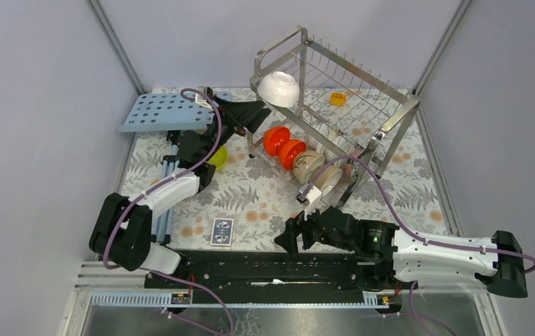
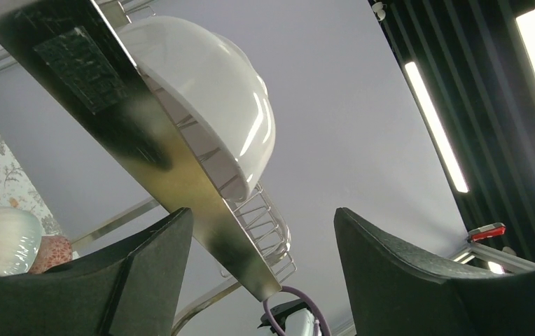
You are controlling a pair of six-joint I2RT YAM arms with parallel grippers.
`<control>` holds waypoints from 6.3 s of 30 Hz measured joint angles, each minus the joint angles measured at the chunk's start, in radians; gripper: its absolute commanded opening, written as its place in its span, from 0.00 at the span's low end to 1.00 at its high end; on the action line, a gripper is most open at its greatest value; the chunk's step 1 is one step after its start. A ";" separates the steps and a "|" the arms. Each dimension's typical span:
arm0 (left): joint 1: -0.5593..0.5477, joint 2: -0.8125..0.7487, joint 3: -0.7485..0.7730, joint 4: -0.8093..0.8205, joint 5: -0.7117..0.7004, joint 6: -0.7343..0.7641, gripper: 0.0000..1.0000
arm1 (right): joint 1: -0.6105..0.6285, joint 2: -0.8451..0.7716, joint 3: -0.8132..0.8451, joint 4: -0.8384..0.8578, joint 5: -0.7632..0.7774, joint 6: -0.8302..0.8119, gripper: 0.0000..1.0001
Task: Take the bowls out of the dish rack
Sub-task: Pick up the bowl from the dish rack, then place the bowl at the center of the board.
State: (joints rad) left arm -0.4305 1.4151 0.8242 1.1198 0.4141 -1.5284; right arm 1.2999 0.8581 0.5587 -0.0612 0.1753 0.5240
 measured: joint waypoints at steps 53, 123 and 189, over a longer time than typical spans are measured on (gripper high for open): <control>-0.028 0.225 0.143 0.272 0.005 -0.146 0.49 | 0.000 -0.043 -0.031 -0.012 0.026 0.002 0.81; -0.087 -0.636 0.419 -1.150 0.013 0.758 0.00 | 0.001 -0.261 0.039 -0.220 0.133 -0.011 0.89; -1.444 0.029 0.163 -1.946 -0.924 1.584 0.00 | 0.003 -0.017 0.304 -0.623 0.364 0.325 0.88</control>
State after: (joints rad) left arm -1.8744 1.4441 0.9867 -0.8261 -0.5095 0.0551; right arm 1.3025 0.8410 0.8631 -0.6842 0.5392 0.8486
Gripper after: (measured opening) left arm 0.057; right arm 0.882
